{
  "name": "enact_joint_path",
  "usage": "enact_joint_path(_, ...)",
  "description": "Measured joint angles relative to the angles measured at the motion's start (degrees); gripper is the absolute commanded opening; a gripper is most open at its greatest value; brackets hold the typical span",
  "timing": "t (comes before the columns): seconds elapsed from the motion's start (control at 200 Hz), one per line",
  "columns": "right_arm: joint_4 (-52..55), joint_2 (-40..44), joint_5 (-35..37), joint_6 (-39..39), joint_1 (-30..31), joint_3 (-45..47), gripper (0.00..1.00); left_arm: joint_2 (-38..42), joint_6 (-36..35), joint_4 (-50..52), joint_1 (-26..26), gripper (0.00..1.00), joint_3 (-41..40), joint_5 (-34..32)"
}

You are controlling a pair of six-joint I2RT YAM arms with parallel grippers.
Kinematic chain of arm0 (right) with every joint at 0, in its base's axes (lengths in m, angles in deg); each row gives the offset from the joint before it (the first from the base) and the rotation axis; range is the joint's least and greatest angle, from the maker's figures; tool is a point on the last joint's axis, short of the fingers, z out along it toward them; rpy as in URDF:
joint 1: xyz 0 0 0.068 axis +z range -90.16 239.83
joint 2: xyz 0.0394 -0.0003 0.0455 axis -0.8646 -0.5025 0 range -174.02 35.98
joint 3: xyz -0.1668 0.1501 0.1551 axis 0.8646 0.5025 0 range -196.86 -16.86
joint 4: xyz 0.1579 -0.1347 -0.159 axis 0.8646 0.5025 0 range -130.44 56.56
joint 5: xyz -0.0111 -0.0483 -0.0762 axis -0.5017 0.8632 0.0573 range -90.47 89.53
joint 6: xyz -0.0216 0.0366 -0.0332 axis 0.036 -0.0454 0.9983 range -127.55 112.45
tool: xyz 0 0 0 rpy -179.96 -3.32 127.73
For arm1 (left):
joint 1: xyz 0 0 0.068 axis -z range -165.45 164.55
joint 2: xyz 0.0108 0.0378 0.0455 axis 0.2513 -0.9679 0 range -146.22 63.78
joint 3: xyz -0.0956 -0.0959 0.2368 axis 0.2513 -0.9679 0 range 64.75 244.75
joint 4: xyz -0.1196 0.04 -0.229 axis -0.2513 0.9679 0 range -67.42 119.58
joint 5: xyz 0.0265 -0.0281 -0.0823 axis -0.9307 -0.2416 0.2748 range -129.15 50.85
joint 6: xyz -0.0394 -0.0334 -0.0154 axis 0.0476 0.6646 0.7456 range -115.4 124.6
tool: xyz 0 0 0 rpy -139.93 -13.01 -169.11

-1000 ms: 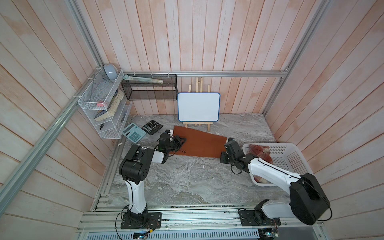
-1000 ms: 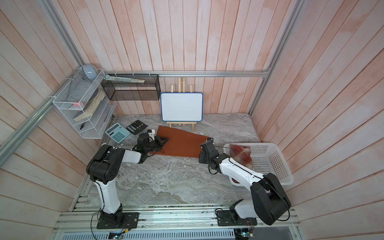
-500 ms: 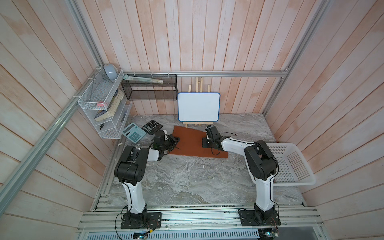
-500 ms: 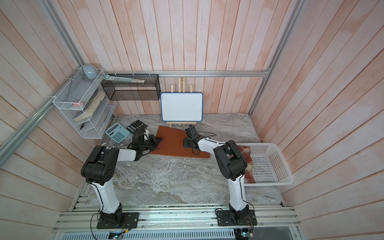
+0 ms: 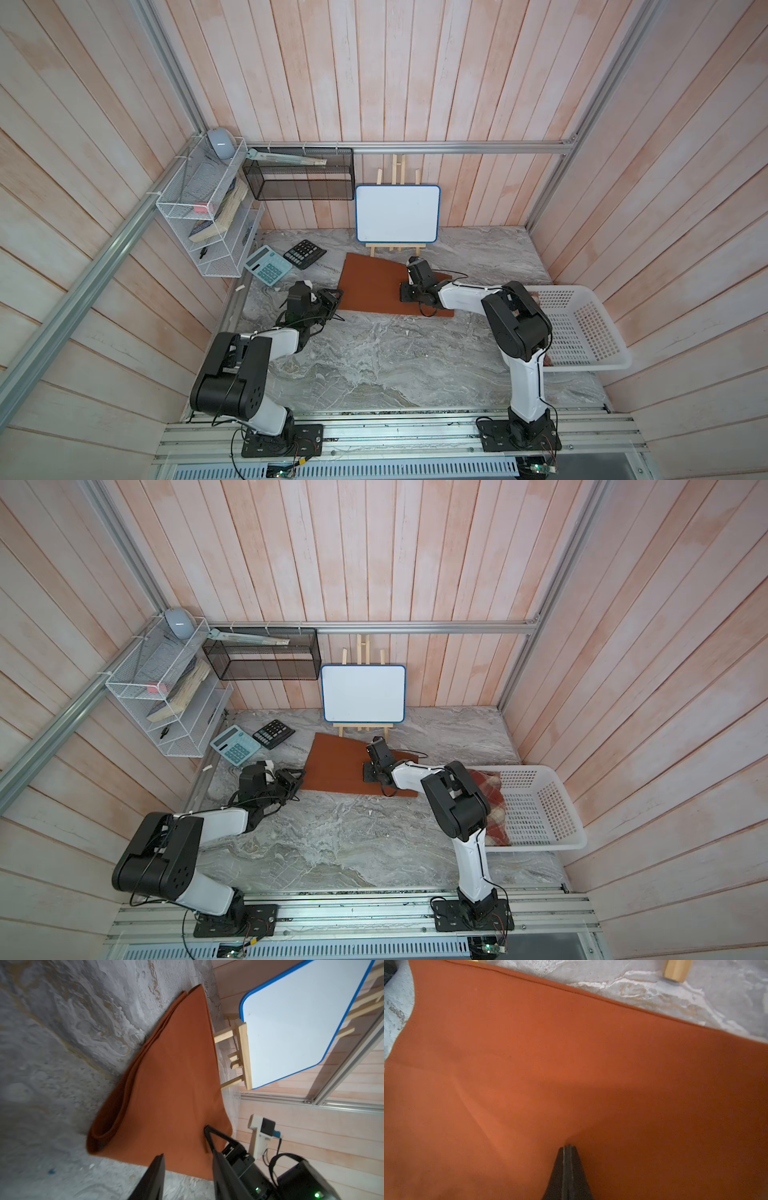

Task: Roll up the skirts
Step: Move the skirt to the center of the board.

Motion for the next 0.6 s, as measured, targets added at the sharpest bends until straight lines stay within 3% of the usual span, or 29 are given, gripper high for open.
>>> enact_joint_path(0.22, 0.04, 0.0, -0.42, 0.02, 0.07, -0.07, 0.0, 2.4, 0.48, 6.54, 0.85, 0.64, -0.76, -4.0)
enact_joint_path(0.435, 0.07, 0.0, -0.39, 0.04, 0.09, -0.04, 0.0, -3.48, 3.04, 6.49, 3.91, 0.46, -0.66, -6.58)
enact_joint_path(0.6, 0.22, 0.2, -0.48, 0.07, 0.11, 0.02, 0.0, -4.55, 4.2, 5.18, 4.55, 0.45, -0.46, -10.23)
